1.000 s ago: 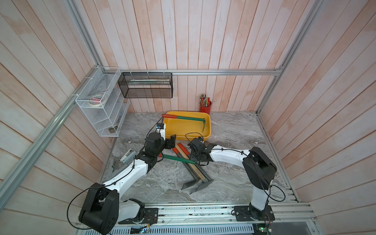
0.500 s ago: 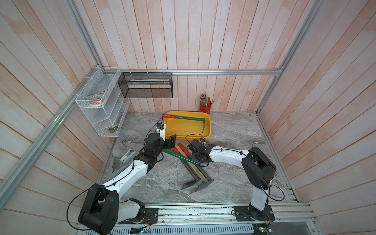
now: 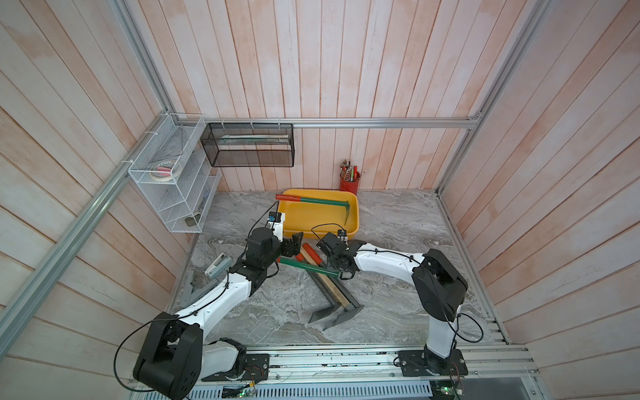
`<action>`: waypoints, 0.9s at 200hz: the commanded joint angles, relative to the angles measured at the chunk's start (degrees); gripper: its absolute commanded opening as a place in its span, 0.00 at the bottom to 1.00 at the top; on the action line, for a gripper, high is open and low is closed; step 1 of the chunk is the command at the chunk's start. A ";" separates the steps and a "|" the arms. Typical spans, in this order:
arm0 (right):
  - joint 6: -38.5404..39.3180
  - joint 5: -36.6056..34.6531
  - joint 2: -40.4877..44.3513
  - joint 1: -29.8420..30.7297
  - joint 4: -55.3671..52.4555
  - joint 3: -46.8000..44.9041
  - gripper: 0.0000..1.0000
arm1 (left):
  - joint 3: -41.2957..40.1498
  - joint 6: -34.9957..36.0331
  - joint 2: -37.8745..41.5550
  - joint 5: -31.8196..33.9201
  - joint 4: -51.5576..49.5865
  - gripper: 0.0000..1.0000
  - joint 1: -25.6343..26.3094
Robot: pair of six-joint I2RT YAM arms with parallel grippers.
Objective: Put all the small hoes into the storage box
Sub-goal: Pick up the hoe from the center of the board.
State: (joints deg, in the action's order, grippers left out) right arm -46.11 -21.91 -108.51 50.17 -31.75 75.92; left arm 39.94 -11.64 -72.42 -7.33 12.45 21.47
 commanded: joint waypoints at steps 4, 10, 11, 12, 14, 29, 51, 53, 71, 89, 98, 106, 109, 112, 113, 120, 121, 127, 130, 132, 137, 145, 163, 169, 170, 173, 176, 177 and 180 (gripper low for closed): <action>10.70 -7.36 7.50 -0.04 1.24 1.88 0.00 | 1.00 0.67 -0.73 -6.07 -0.31 0.84 -0.21; 14.17 -7.77 8.60 -0.23 2.23 1.78 0.00 | 1.50 0.86 -1.14 -7.80 -0.55 0.84 -0.29; 14.80 -7.78 8.76 -0.28 2.44 1.78 0.00 | 1.56 0.89 -1.19 -8.06 -0.61 0.84 -0.25; 15.47 -7.79 8.98 -0.35 2.64 1.64 0.00 | 1.64 0.86 -1.25 -8.27 -0.68 0.84 -0.27; 16.74 -7.88 9.29 -0.52 3.00 1.63 0.00 | 1.83 0.95 -1.34 -8.76 -0.81 0.84 -0.18; 23.86 -9.83 11.30 -1.71 4.78 1.62 0.00 | 3.29 1.18 -2.33 -11.62 -1.90 0.84 -0.21; 35.38 -9.35 15.09 -3.85 10.26 -1.35 0.00 | 5.58 2.36 -3.08 -14.29 -4.79 0.84 -0.23; 36.40 -9.22 15.63 -4.03 10.95 -1.86 0.00 | 5.76 2.51 -3.08 -14.51 -5.19 0.84 -0.28; 44.22 -8.14 20.80 -6.15 18.59 -6.58 0.00 | 8.03 3.93 -3.60 -16.63 -8.31 0.84 -0.24; 51.40 -3.43 26.57 -9.58 28.47 -12.41 0.00 | 10.60 5.05 -4.50 -19.12 -10.67 0.84 -0.21; 55.08 -1.52 29.21 -11.11 33.89 -15.23 0.00 | 12.20 5.56 -5.44 -20.58 -11.89 0.84 -0.26; 58.44 0.09 31.25 -12.19 38.93 -17.79 0.00 | 13.69 5.87 -6.34 -22.10 -12.82 0.84 -0.23; 59.29 0.76 31.90 -12.73 40.80 -18.48 0.00 | 14.24 6.04 -6.77 -22.64 -13.11 0.84 -0.25; 60.14 1.57 32.52 -13.14 42.06 -19.08 0.00 | 14.74 6.14 -7.10 -23.74 -13.42 0.84 -0.27; 60.46 1.90 32.72 -13.20 42.71 -19.16 0.00 | 14.86 6.16 -7.24 -24.02 -13.51 0.83 -0.24; 61.84 4.71 33.78 -14.66 45.64 -20.14 0.00 | 16.36 6.48 -8.20 -26.51 -14.41 0.83 -0.25; 61.97 5.05 33.92 -14.75 45.94 -20.17 0.00 | 16.60 6.51 -8.27 -26.90 -14.53 0.83 -0.23; 62.61 7.19 34.41 -16.07 47.44 -20.38 0.00 | 17.94 6.93 -9.20 -29.37 -15.73 0.83 -0.12; 62.92 7.95 34.51 -16.52 48.00 -20.31 0.00 | 18.65 6.93 -9.77 -30.29 -16.34 0.83 -0.04; 63.47 9.02 34.58 -16.98 48.63 -20.32 0.00 | 19.07 6.97 -10.05 -31.14 -16.69 0.83 0.01; 64.25 9.92 34.59 -17.59 49.49 -20.37 0.00 | 20.05 7.68 -10.67 -32.36 -17.72 0.83 0.19; 65.90 10.62 34.34 -18.23 51.29 -20.31 0.00 | 21.62 9.54 -11.96 -33.57 -19.43 0.83 0.64; 69.80 11.23 33.46 -18.86 53.75 -19.92 0.00 | 24.45 12.28 -14.27 -33.16 -23.37 0.82 2.26; 70.72 11.89 33.36 -19.09 54.63 -19.92 0.00 | 25.26 13.27 -14.99 -32.75 -24.66 0.82 2.69; 70.90 11.98 33.36 -19.07 54.79 -19.88 0.00 | 25.40 13.42 -15.10 -32.61 -24.84 0.82 2.74; 71.40 12.35 33.36 -19.18 55.12 -19.97 0.00 | 25.74 13.74 -15.45 -32.20 -25.45 0.82 2.92; 71.85 12.55 33.36 -19.21 55.50 -20.02 0.00 | 26.00 14.07 -15.81 -31.69 -26.00 0.82 3.08; 71.94 12.62 33.41 -19.18 55.66 -20.02 0.00 | 26.07 14.13 -15.86 -31.56 -26.13 0.82 3.11; 72.42 12.97 33.44 -19.22 56.06 -20.08 0.00 | 26.35 14.44 -16.12 -31.26 -26.52 0.82 3.18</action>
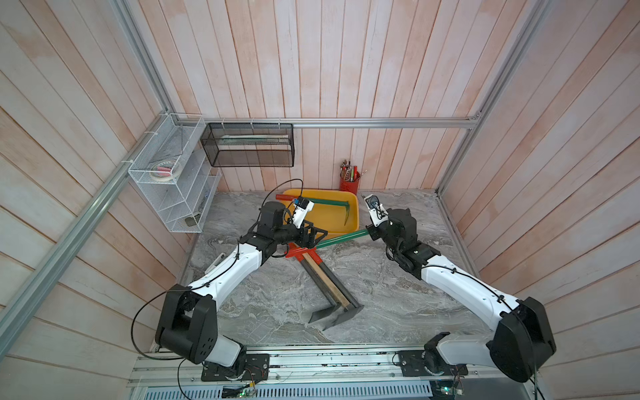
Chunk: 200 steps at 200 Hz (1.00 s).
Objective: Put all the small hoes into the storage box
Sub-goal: Pick up the hoe from the center of the board, then place the hoe in the storage box.
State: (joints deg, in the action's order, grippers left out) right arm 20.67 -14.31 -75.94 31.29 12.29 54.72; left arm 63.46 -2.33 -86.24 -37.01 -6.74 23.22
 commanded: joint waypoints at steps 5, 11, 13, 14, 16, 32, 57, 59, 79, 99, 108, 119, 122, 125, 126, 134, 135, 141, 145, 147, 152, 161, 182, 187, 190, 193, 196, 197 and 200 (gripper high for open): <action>6.21 5.90 1.03 -0.26 12.61 0.98 0.00 | 3.12 5.54 -2.67 -1.29 -7.82 0.81 1.45; 7.24 6.35 1.22 -0.26 13.51 0.61 0.00 | 3.10 6.06 -2.95 -0.94 -8.09 0.81 1.46; 7.51 6.45 1.36 -0.26 13.82 0.51 0.00 | 3.21 6.16 -2.97 -0.78 -8.15 0.81 1.40; 7.66 6.47 1.48 -0.26 13.99 0.45 0.00 | 3.23 6.22 -3.06 -0.69 -8.17 0.81 1.44; 7.84 6.54 1.56 -0.31 14.38 0.25 0.00 | 3.18 6.36 -3.08 -0.62 -8.21 0.81 1.42; 9.82 7.12 2.56 -0.30 17.89 -1.23 0.00 | 3.46 7.24 -3.71 -1.75 -8.53 0.81 1.46; 11.90 9.09 3.60 -0.27 21.54 -2.92 0.00 | 3.87 7.71 -5.16 -3.53 -9.15 0.79 1.39; 11.97 9.18 3.67 -0.33 21.65 -2.94 0.00 | 3.80 7.72 -5.28 -3.58 -9.07 0.79 1.45; 12.57 10.59 3.94 -0.27 22.87 -3.51 0.00 | 3.35 7.73 -5.30 -4.78 -8.16 0.75 1.47; 12.26 11.57 3.96 -0.27 25.29 -4.87 0.00 | 3.40 7.45 -5.52 -7.12 -7.50 0.68 1.46; 12.03 11.82 3.88 -0.26 26.07 -5.34 0.00 | 3.43 7.39 -5.86 -8.38 -7.30 0.66 1.44; 11.87 12.28 3.79 -0.26 26.83 -5.83 0.00 | 3.43 7.20 -5.96 -9.87 -6.97 0.63 1.47; 11.78 12.43 3.79 -0.28 27.04 -5.99 0.00 | 3.47 7.17 -6.08 -10.08 -6.99 0.62 1.47; 11.79 12.58 3.72 -0.28 27.22 -6.14 0.00 | 3.46 7.16 -6.12 -10.43 -6.95 0.61 1.47; 11.78 12.69 3.75 -0.31 27.28 -6.17 0.00 | 3.44 7.16 -6.13 -10.48 -6.91 0.61 1.47; 11.86 13.13 3.78 -0.26 27.88 -6.58 0.00 | 3.54 7.12 -6.29 -10.83 -6.96 0.57 1.41; 11.86 13.15 3.78 -0.26 27.92 -6.61 0.00 | 3.53 7.10 -6.30 -10.86 -6.96 0.57 1.44; 11.94 13.20 3.75 -0.33 28.46 -6.92 0.00 | 3.49 7.10 -6.31 -10.96 -6.89 0.53 1.43; 12.00 13.24 3.78 -0.31 28.66 -7.03 0.00 | 3.55 7.08 -6.31 -11.02 -6.90 0.51 1.46; 12.07 13.27 3.78 -0.27 28.77 -7.13 0.00 | 3.59 7.07 -6.36 -11.05 -6.95 0.50 1.47; 12.07 13.26 3.74 -0.26 28.92 -7.21 0.00 | 3.55 7.07 -6.45 -11.20 -6.96 0.47 1.44; 11.99 13.30 3.69 -0.31 29.14 -7.34 0.00 | 3.70 7.00 -6.62 -11.84 -7.07 0.41 1.44; 11.43 13.37 3.52 -0.31 29.60 -7.65 0.00 | 3.94 6.62 -7.26 -12.69 -7.14 0.25 1.41; 11.27 13.38 3.48 -0.29 29.70 -7.78 0.00 | 4.00 6.40 -7.40 -12.73 -7.20 0.19 1.46; 11.17 13.28 3.51 -0.28 29.84 -7.85 0.00 | 4.02 6.35 -7.41 -12.63 -7.23 0.14 1.42; 11.03 13.22 3.45 -0.26 29.81 -7.95 0.00 | 4.06 6.31 -7.49 -12.68 -7.23 0.10 1.41; 10.98 13.13 3.43 -0.26 29.88 -8.03 0.00 | 4.05 6.21 -7.54 -12.65 -7.23 0.06 1.43; 10.98 13.14 3.48 -0.26 29.84 -8.08 0.00 | 4.05 6.20 -7.54 -12.65 -7.23 0.04 1.45; 10.82 13.16 3.44 -0.30 29.81 -8.13 0.00 | 4.11 6.15 -7.54 -12.65 -7.12 0.00 1.43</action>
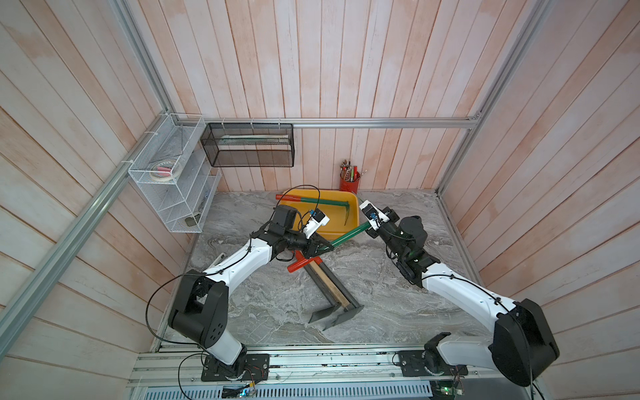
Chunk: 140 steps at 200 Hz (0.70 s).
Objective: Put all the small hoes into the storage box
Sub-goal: Place the hoe in the storage box.
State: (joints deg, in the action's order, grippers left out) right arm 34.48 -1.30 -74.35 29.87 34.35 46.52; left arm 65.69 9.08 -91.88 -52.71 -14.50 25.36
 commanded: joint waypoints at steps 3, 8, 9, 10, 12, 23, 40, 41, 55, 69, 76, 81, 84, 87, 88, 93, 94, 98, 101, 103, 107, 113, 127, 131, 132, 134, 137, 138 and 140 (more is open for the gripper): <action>-3.13 0.11 1.84 1.11 7.86 -0.17 0.00 | 1.82 -5.34 -1.90 3.24 0.70 0.00 -0.75; -3.29 0.01 1.91 1.13 8.06 -0.35 0.00 | 1.78 -5.62 -1.75 3.57 0.74 0.00 -0.73; -3.33 -0.05 1.92 1.10 8.08 -0.41 0.00 | 1.79 -5.68 -1.74 3.62 0.77 0.00 -0.74; -3.35 -0.08 1.92 1.13 8.09 -0.48 0.00 | 1.76 -5.71 -1.73 3.64 0.78 0.00 -0.70; -3.49 -0.16 1.92 1.11 8.21 -0.58 0.00 | 1.73 -5.73 -1.73 3.72 0.79 0.00 -0.70; -4.12 -0.58 2.01 1.13 8.64 -1.23 0.00 | 1.60 -5.98 -1.28 4.96 1.03 0.00 -0.75; -5.13 -1.28 2.19 1.08 9.10 -2.04 0.00 | 0.87 -6.70 0.01 8.08 2.33 0.00 -0.82; -5.17 -1.35 2.19 1.12 9.17 -2.09 0.00 | 0.86 -6.70 0.07 8.24 2.44 0.00 -0.83; -5.91 -1.87 2.36 1.16 9.95 -3.04 0.00 | 0.17 -7.08 1.33 10.14 3.28 0.00 -0.84; -6.52 -2.38 2.45 1.11 10.93 -3.86 0.00 | -0.02 -7.13 2.11 11.65 3.59 0.00 -0.87; -6.53 -2.40 2.44 1.16 11.25 -4.13 0.00 | -0.04 -7.09 2.29 12.01 3.37 0.00 -0.84; -6.46 -2.40 2.45 1.16 11.41 -4.23 0.00 | 0.02 -6.91 2.36 12.01 3.15 0.00 -0.87; -6.42 -2.34 2.43 1.16 11.53 -4.31 0.00 | 0.01 -6.84 2.32 11.94 3.03 0.00 -0.85; -6.44 -2.25 2.45 1.16 11.60 -4.33 0.00 | 0.10 -6.76 2.25 11.75 2.84 0.00 -0.89; -6.40 -2.15 2.49 1.16 11.61 -4.33 0.00 | 0.12 -6.69 2.24 11.66 2.74 0.00 -0.87; -6.15 -1.64 2.53 1.16 11.70 -4.42 0.00 | 0.44 -6.36 2.04 11.16 2.05 0.00 -0.86; -6.12 -1.53 2.54 1.16 11.75 -4.42 0.00 | 0.51 -6.27 1.96 11.01 1.90 0.00 -0.85; -5.94 -1.24 2.55 1.14 11.82 -4.36 0.00 | 0.85 -5.84 1.62 10.38 1.11 0.00 -0.84; -5.80 -1.06 2.54 1.14 11.98 -4.29 0.00 | 1.23 -5.37 1.36 9.82 0.30 0.00 -0.84; -5.71 -0.87 2.54 1.13 12.04 -4.26 0.00 | 1.51 -5.10 1.13 9.58 -0.28 0.00 -0.80; -5.47 -0.53 2.54 1.00 11.88 -4.06 0.00 | 2.22 -4.52 0.61 8.96 -1.62 0.00 -0.76; -4.94 0.14 2.43 1.06 11.56 -3.68 0.00 | 3.26 -3.59 -0.09 8.71 -3.51 0.02 -0.63; -4.06 1.08 2.46 1.05 11.01 -2.83 0.00 | 5.31 -1.25 -1.74 8.60 -7.91 0.20 -0.39; -3.82 1.27 2.48 1.07 10.89 -2.64 0.00 | 6.12 -0.38 -2.17 8.91 -9.31 0.24 -0.19; -3.72 1.37 2.47 1.07 10.86 -2.56 0.00 | 6.29 -0.20 -2.30 9.06 -9.67 0.25 -0.12; -3.52 1.39 2.43 1.07 10.73 -2.43 0.00 | 6.58 0.04 -2.53 9.39 -10.26 0.27 -0.05; -3.32 1.52 2.45 1.07 10.56 -2.30 0.00 | 7.03 0.46 -2.79 9.74 -11.07 0.29 0.04; -3.25 1.54 2.45 1.07 10.52 -2.26 0.00 | 7.14 0.61 -2.88 9.96 -11.34 0.30 0.12; -3.14 1.80 2.50 1.03 10.42 -2.12 0.00 | 7.38 0.92 -3.05 10.23 -11.78 0.31 0.17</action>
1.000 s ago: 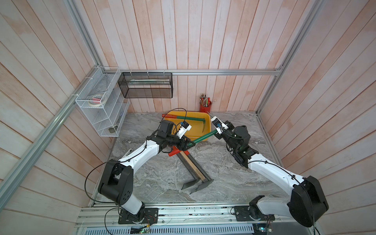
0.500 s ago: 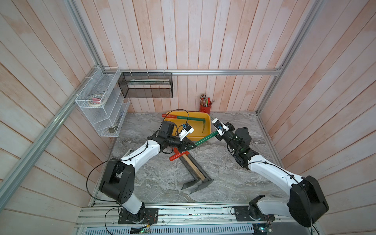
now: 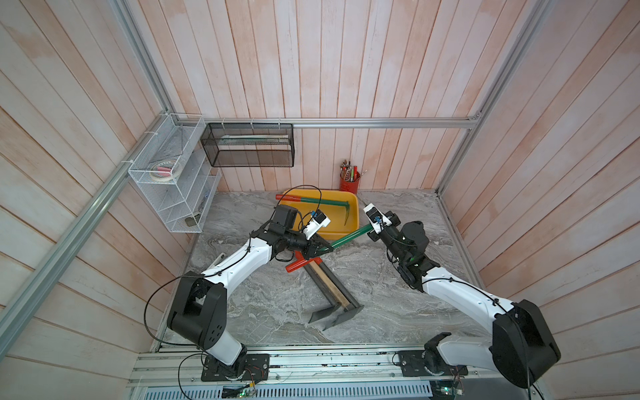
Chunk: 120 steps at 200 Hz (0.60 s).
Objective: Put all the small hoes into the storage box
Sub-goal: Place the hoe in the storage box.
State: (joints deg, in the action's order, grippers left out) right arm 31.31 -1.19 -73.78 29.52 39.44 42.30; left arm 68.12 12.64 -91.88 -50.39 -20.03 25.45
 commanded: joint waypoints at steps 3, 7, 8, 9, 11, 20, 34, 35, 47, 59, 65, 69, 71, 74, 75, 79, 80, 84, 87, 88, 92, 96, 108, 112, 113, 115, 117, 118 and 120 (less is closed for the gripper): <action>0.13 1.97 1.94 1.40 5.06 2.25 0.00 | 5.27 -2.18 -3.31 8.27 -6.95 0.33 0.23; 0.31 2.27 1.97 1.42 4.83 2.42 0.00 | 5.74 -1.66 -3.58 8.83 -7.77 0.34 0.30; 0.50 2.35 2.01 1.42 4.76 2.42 0.00 | 5.86 -1.53 -3.66 8.96 -7.93 0.34 0.39; 0.64 2.34 1.99 1.42 4.72 2.47 0.00 | 5.96 -1.46 -3.71 9.11 -8.10 0.34 0.43; 0.71 2.34 2.04 1.42 4.73 2.53 0.00 | 6.10 -1.34 -3.85 9.35 -8.40 0.34 0.44; 1.26 2.64 2.12 1.36 4.51 2.69 0.00 | 6.85 -0.56 -4.37 10.36 -9.67 0.36 0.54; 1.77 3.02 2.36 1.41 4.02 2.87 0.00 | 8.24 0.46 -5.25 11.84 -11.77 0.37 0.66; 1.80 3.03 2.38 1.42 4.00 2.87 0.00 | 8.34 0.50 -5.29 12.00 -11.87 0.37 0.70; 2.34 3.29 2.58 1.47 3.70 2.78 0.00 | 9.20 1.10 -5.77 12.87 -12.91 0.36 0.71; 2.67 3.24 2.89 1.48 3.66 2.62 0.00 | 9.99 1.40 -6.12 13.04 -13.68 0.35 0.66; 2.83 3.34 3.00 1.42 3.88 2.46 0.00 | 10.33 1.70 -6.36 12.82 -14.03 0.35 0.82; 2.96 3.43 3.00 1.43 3.90 2.43 0.00 | 10.59 1.84 -6.55 12.73 -14.33 0.35 0.83; 2.97 3.46 3.06 1.44 3.94 2.39 0.00 | 10.69 1.92 -6.69 12.68 -14.51 0.35 0.87; 3.08 3.47 3.04 1.41 4.04 2.35 0.00 | 10.95 2.06 -6.84 12.52 -14.82 0.35 0.91; 3.11 3.48 2.99 1.46 4.05 2.35 0.00 | 11.01 2.14 -6.92 12.47 -14.93 0.35 0.91; 3.25 3.51 3.02 1.41 4.00 2.34 0.00 | 11.30 2.35 -7.21 12.11 -15.34 0.36 0.94; 3.28 3.50 3.03 1.41 3.99 2.34 0.00 | 11.41 2.46 -7.28 12.00 -15.45 0.36 0.97; 3.45 3.66 3.03 1.50 3.88 2.34 0.00 | 11.69 2.72 -7.49 11.64 -15.88 0.38 1.07; 3.49 3.69 2.98 1.48 3.83 2.42 0.00 | 11.96 2.92 -7.64 11.32 -16.22 0.39 1.16; 3.54 3.76 2.96 1.45 3.77 2.43 0.00 | 12.00 2.96 -7.67 11.26 -16.33 0.40 1.22; 3.62 3.82 2.90 1.46 3.78 2.43 0.00 | 12.29 3.27 -7.92 10.97 -16.62 0.41 1.33; 3.73 3.82 2.84 1.47 3.83 2.43 0.00 | 12.57 3.39 -8.04 10.73 -16.82 0.43 1.58; 3.93 4.17 2.61 1.41 4.09 2.34 0.00 | 13.23 4.26 -8.37 9.60 -17.55 0.47 2.18; 4.01 4.28 2.52 1.42 4.09 2.34 0.00 | 13.42 4.44 -8.44 9.24 -17.65 0.47 2.31; 4.02 4.32 2.51 1.42 4.12 2.34 0.00 | 13.43 4.47 -8.51 9.16 -17.66 0.48 2.36; 4.02 4.28 2.48 1.35 4.17 2.32 0.00 | 13.49 4.55 -8.50 8.99 -17.60 0.48 2.35; 4.02 4.36 2.45 1.38 4.22 2.34 0.00 | 13.46 4.69 -8.50 8.88 -17.59 0.48 2.46; 4.02 4.36 2.39 1.40 4.23 2.39 0.00 | 13.45 4.72 -8.54 8.76 -17.59 0.48 2.52; 4.02 4.44 2.36 1.41 4.24 2.35 0.00 | 13.47 4.84 -8.51 8.56 -17.59 0.49 2.57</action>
State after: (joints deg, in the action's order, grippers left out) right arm 37.17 -0.38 -73.49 30.20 38.65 42.41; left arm 79.75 15.22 -99.18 -41.93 -35.99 27.35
